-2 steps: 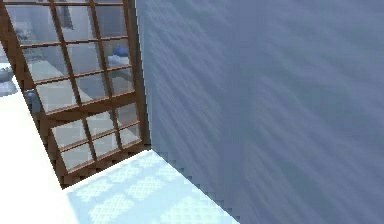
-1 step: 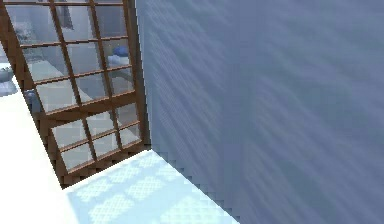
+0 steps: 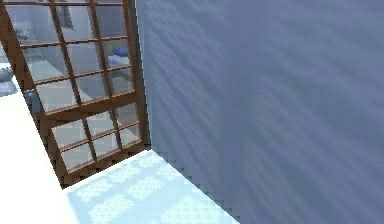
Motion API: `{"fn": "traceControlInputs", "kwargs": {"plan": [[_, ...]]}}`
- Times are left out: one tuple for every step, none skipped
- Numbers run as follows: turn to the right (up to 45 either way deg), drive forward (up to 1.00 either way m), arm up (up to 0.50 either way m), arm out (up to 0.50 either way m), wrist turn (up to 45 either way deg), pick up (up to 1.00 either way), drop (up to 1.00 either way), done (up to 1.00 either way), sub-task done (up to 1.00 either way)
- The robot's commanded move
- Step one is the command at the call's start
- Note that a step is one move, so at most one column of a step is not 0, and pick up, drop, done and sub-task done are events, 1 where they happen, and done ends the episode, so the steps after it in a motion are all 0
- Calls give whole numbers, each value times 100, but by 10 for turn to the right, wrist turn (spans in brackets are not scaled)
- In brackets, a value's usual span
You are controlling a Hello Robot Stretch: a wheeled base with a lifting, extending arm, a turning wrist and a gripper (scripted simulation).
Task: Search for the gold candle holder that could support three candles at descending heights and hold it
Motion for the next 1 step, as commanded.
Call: {"fn": "traceControlInputs", "kwargs": {"plan": [[0, 0, 0, 0, 0, 0, 0, 100, 0]]}}
